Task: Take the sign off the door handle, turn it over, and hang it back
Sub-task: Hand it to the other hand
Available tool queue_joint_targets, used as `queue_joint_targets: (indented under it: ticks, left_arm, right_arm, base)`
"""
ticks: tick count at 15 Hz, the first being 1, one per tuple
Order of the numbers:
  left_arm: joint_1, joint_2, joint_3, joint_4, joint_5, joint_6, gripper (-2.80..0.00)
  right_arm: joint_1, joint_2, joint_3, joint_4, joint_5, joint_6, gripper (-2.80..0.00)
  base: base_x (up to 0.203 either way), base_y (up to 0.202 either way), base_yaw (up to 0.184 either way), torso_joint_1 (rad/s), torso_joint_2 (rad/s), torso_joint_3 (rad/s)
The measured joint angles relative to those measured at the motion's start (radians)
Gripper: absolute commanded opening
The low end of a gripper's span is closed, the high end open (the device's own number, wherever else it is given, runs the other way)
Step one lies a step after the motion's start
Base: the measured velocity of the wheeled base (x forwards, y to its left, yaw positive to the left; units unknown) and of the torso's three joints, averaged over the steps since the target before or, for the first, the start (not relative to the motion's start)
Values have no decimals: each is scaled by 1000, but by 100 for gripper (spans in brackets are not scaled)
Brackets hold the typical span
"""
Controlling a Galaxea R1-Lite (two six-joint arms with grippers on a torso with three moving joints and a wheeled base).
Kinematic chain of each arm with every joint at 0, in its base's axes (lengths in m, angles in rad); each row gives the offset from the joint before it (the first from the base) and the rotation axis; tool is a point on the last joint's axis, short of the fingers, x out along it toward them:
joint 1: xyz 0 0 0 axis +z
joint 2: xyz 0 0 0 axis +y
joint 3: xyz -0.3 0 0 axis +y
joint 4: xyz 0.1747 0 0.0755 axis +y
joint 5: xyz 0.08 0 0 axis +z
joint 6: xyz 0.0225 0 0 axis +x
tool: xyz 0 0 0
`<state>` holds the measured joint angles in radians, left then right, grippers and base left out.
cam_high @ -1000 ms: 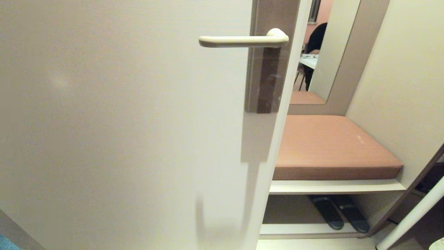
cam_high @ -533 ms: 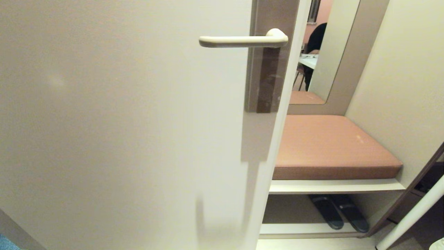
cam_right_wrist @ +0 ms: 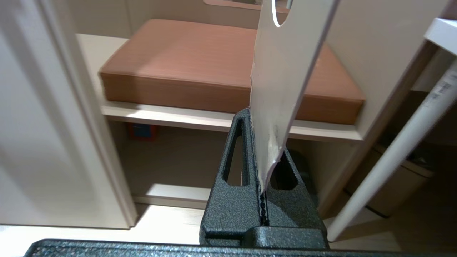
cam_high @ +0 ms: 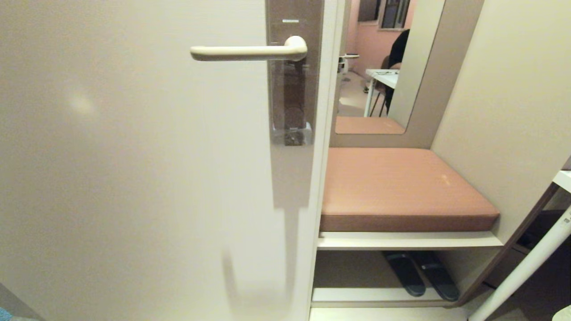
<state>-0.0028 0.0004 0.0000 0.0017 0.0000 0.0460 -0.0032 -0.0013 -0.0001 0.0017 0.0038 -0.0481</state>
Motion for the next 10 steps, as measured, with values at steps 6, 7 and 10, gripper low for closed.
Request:
queue_joint_targets:
  ticks: [6,7,10]
  left_arm:
    - [0,0,0,0,0,-12,-280]
    - [0,0,0,0,0,-13,-280]
    - [0,0,0,-2,0,-13,-280]
  right_arm:
    - [0,0,0,0,0,0,-280]
    - [0,0,0,0,0,-1,-280]
    - [1,0,0,1,0,0,-280]
  base:
    - [0,-158,2,3,5,3]
    - [0,0,0,0,0,0]
    - [0,0,0,0,0,0]
